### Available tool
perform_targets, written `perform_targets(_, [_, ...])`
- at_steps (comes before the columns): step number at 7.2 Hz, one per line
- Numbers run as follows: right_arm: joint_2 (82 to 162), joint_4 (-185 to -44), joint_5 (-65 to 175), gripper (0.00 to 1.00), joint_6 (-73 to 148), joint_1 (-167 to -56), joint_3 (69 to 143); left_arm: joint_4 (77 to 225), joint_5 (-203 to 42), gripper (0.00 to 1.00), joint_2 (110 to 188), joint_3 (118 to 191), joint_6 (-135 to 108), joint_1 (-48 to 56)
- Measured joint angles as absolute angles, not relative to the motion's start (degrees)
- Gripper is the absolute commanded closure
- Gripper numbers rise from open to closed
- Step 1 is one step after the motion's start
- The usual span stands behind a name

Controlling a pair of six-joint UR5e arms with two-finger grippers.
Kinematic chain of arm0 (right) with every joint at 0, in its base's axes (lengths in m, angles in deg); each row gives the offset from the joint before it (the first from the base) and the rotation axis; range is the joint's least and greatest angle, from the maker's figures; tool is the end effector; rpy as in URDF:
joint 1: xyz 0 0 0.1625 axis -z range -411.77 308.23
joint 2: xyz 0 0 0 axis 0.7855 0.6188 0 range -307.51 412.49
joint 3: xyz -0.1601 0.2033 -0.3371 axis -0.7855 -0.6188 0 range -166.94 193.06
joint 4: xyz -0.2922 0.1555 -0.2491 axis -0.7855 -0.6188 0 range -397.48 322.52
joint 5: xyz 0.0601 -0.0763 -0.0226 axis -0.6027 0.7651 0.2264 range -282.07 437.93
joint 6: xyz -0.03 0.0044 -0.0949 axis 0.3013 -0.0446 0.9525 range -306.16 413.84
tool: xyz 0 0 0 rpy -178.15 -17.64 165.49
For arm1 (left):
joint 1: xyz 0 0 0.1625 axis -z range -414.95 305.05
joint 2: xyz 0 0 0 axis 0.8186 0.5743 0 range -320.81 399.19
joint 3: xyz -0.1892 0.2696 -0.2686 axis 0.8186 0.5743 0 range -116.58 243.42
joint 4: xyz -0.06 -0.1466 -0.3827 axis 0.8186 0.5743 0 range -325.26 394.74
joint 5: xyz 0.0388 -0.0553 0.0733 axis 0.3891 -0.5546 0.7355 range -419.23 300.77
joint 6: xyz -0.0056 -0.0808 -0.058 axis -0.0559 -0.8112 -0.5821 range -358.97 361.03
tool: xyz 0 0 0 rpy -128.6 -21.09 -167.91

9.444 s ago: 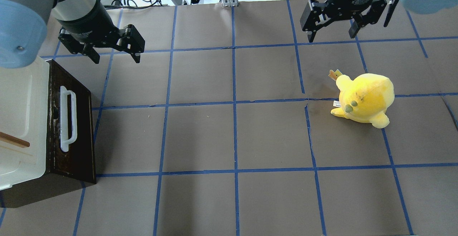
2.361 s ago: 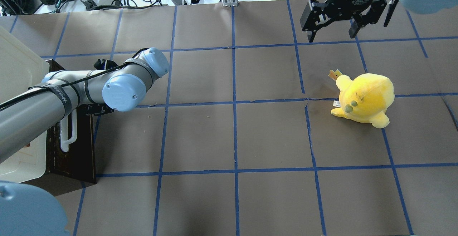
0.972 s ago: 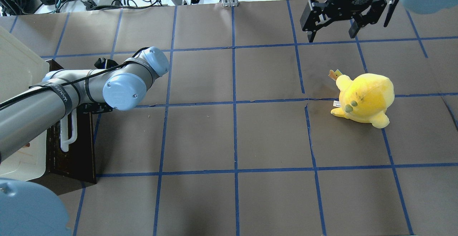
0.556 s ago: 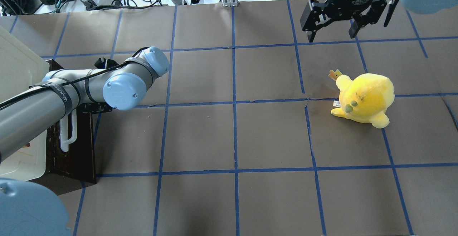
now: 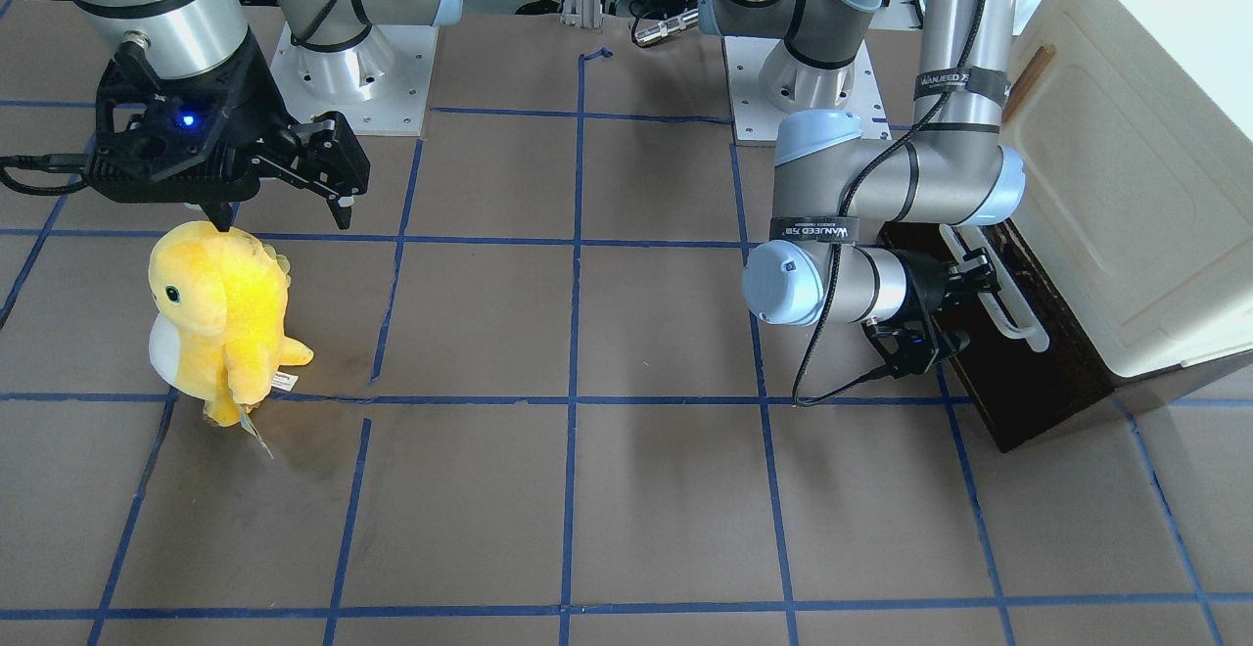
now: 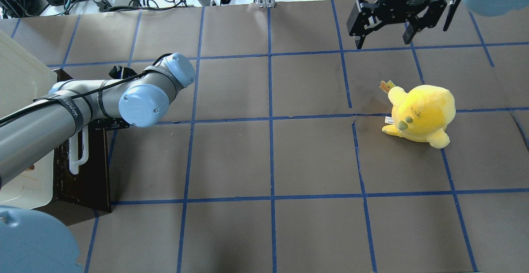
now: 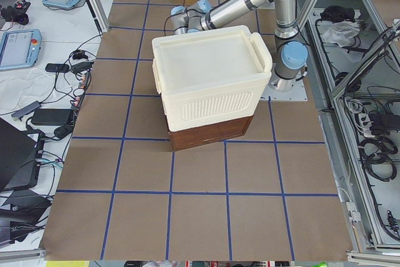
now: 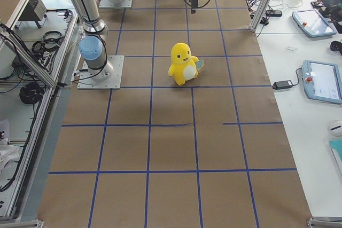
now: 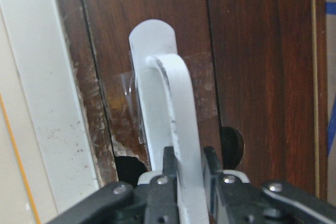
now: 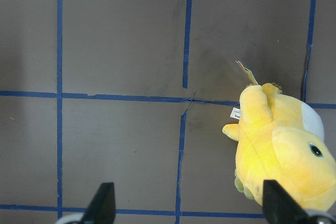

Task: Pull drawer sideways
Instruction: 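Pull the drawer handle with the left gripper out of the cabinet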

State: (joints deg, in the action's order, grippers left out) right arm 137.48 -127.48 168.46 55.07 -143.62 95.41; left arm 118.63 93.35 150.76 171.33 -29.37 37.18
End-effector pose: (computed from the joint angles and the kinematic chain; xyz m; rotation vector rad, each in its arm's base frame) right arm 0.1495 -0.5286 0.5090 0.0839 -3.1307 0.0720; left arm -0.0641 -0.5148 0.2152 -0.1312 1.9682 0.2280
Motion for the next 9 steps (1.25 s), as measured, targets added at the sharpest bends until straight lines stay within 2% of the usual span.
perform_targets(9, [137.5,-127.5,168.5,0.00,55.1,-143.6,95.4,118.3,92.4,0.78,151.2,169.5,-28.8,39.0])
